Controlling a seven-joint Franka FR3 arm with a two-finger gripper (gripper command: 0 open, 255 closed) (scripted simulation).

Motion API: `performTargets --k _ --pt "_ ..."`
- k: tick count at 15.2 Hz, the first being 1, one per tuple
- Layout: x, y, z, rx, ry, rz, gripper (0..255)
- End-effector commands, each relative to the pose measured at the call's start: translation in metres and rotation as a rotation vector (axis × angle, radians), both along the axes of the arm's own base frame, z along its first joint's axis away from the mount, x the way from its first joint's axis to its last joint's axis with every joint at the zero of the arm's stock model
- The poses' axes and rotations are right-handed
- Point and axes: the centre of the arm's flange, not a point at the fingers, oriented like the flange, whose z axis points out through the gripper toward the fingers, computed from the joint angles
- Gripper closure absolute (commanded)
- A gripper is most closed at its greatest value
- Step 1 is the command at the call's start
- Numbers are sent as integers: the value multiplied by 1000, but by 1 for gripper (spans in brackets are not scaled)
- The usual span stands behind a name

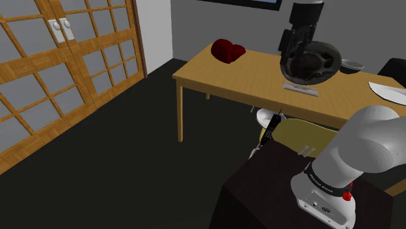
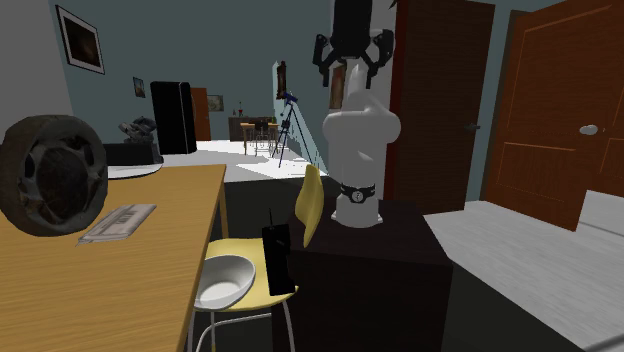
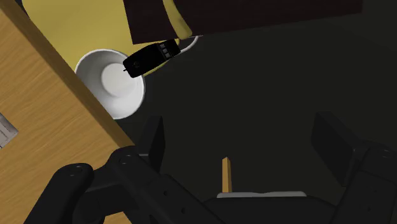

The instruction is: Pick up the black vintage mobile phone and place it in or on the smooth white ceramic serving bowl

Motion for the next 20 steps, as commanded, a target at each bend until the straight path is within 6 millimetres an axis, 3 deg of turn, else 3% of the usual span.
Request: performTargets --k 1,20 --pt "0 0 0 0 0 0 0" --pt "-11 -120 -226 61 -60 -410 0"
